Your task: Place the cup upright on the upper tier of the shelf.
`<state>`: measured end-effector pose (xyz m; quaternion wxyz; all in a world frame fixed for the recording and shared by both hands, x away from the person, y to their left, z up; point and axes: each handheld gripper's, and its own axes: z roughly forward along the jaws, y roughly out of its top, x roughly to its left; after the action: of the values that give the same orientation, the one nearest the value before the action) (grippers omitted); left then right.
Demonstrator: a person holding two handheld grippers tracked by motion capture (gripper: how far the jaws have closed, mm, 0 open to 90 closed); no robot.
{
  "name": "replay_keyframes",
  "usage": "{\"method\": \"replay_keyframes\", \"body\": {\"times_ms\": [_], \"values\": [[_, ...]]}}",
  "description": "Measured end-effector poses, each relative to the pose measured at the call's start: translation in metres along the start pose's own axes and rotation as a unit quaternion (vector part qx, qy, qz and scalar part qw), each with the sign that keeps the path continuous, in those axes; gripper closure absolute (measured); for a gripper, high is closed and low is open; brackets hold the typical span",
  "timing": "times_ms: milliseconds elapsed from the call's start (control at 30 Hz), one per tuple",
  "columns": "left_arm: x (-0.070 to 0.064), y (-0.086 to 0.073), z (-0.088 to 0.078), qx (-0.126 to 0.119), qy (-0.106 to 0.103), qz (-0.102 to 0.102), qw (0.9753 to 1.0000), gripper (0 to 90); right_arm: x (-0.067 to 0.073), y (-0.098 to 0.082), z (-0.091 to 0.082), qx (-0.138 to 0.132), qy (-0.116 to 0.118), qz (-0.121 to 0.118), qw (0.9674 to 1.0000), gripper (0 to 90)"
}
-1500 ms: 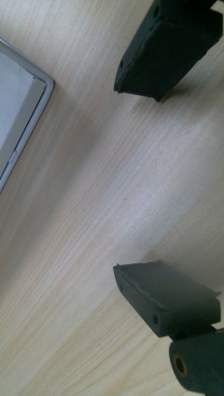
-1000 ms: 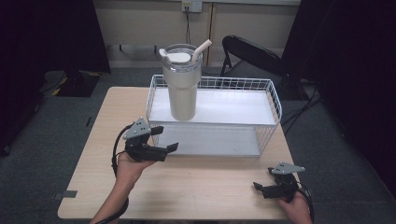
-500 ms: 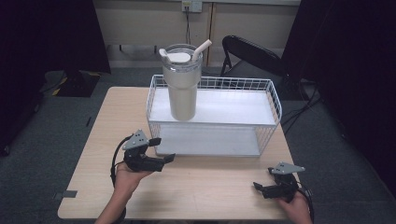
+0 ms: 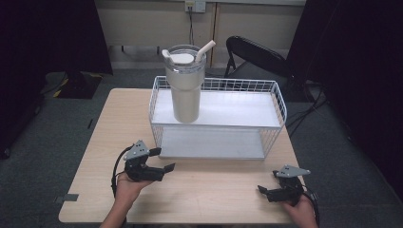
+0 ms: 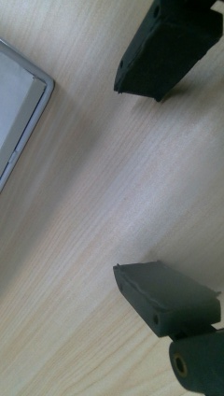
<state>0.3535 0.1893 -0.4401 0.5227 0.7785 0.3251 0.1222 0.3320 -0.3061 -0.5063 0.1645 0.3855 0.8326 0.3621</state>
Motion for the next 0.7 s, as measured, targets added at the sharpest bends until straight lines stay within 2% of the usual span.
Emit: {"method": "replay_keyframes", "body": {"times_ms": [333,533,700], "values": [[0.007,-0.026,0.001,0.023,0.009,-0.005,0.9997,16.2,0.0,0.0,0.0,0.0,0.0,0.0,1.0,9.9],[0.012,-0.037,0.001,0.038,0.022,-0.002,0.999,16.5,0.0,0.0,0.0,0.0,0.0,0.0,1.0,9.9],[0.015,-0.041,0.001,0.049,0.023,0.0,0.9985,17.1,0.0,0.0,0.0,0.0,0.0,0.0,1.0,9.9]]}}
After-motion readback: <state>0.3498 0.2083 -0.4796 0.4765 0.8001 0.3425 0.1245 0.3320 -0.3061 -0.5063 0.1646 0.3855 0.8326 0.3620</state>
